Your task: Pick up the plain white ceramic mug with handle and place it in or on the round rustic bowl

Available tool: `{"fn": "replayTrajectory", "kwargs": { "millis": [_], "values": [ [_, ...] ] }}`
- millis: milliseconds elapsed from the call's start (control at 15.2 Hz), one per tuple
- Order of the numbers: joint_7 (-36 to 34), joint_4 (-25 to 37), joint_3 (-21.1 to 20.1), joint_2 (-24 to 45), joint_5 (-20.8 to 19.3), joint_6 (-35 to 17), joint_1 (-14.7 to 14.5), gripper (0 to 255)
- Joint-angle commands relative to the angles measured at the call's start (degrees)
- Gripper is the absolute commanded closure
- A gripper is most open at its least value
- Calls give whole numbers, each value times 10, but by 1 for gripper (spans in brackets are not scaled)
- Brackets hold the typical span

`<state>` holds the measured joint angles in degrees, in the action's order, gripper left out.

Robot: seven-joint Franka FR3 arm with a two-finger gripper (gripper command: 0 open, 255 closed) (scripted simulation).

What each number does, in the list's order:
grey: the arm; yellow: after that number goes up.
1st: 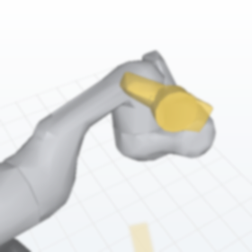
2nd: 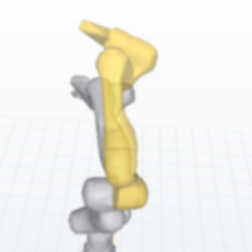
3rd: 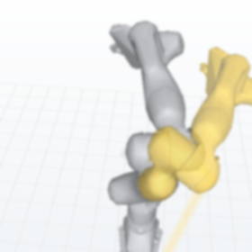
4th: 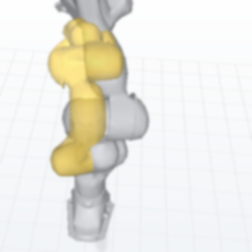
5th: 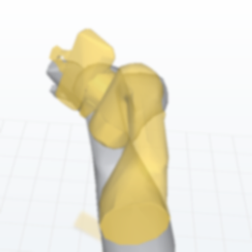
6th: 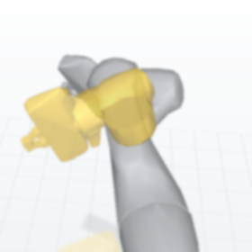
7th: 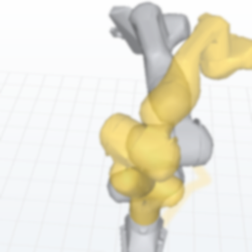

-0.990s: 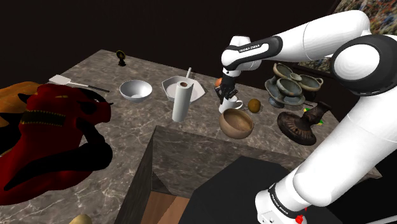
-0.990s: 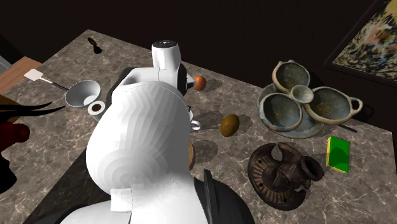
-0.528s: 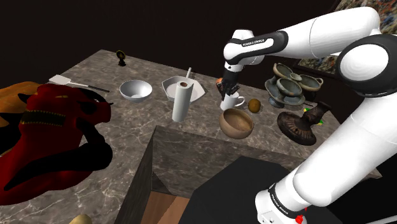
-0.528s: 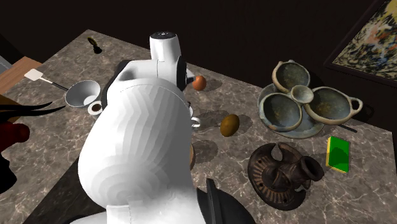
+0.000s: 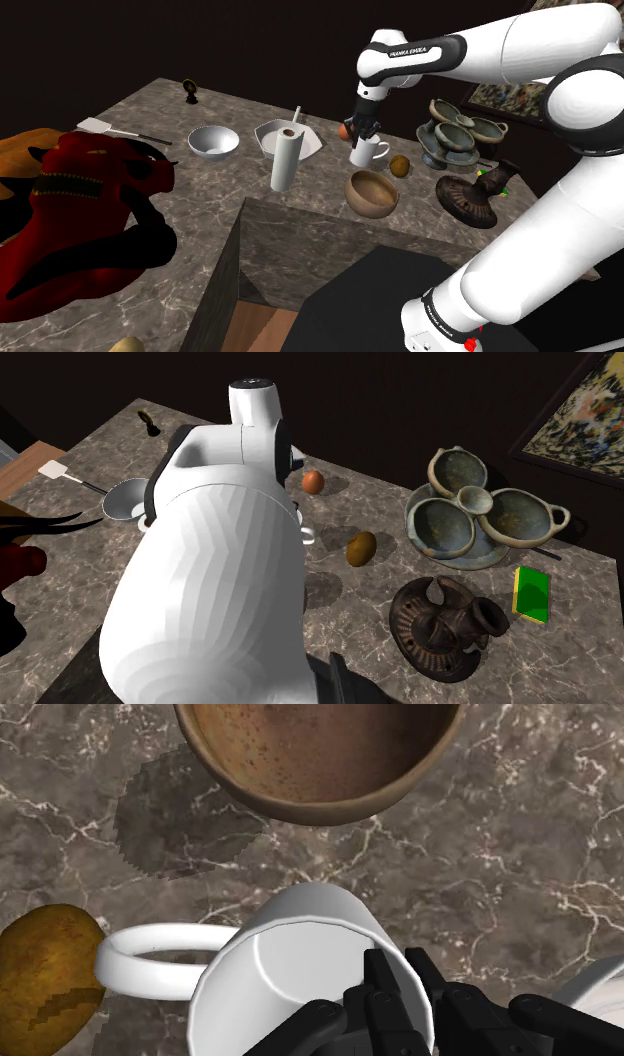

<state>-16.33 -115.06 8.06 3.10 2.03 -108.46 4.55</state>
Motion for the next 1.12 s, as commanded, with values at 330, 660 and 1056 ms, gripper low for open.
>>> {"fn": "replayTrajectory", "kwargs": {
  "millis": [330, 660, 1056],
  "values": [
    [-3, 36, 0, -16, -3, 52, 0, 255],
    [-5, 66, 0, -23, -4, 89, 0, 255],
    [-6, 107, 0, -28, -5, 135, -1, 255]
  ]
}}
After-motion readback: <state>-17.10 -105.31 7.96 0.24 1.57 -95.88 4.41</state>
